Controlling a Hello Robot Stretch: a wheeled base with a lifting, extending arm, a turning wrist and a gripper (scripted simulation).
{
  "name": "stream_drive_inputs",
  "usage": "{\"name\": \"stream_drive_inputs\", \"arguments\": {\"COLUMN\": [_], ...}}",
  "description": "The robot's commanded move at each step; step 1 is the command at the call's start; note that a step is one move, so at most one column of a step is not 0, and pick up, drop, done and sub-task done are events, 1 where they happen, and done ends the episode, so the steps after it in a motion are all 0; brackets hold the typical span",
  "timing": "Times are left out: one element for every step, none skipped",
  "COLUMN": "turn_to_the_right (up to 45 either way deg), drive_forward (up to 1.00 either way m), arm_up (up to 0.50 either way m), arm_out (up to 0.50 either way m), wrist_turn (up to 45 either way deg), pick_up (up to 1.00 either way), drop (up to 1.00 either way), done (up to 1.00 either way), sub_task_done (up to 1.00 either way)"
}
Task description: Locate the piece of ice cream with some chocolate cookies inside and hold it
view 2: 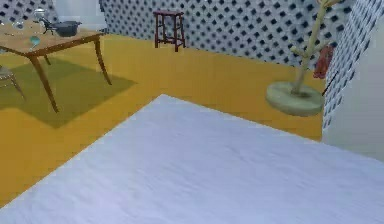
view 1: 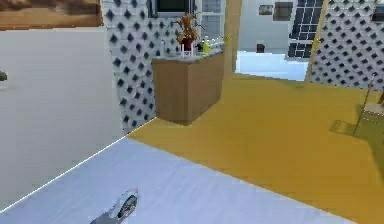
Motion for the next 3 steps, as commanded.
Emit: {"name": "stream_drive_inputs", "arguments": {"turn_to_the_right": [18.0, 0.0, 0.0], "drive_forward": [0.00, 1.00, 1.00], "arm_up": [0.00, 0.00, 0.00], "arm_out": [0.00, 0.00, 0.00], "wrist_turn": [0.0, 0.0, 0.0], "pick_up": [0.00, 0.00, 0.00], "drop": [0.00, 0.00, 0.00], "done": [0.00, 0.00, 0.00], "sub_task_done": [0.00, 0.00, 0.00]}}
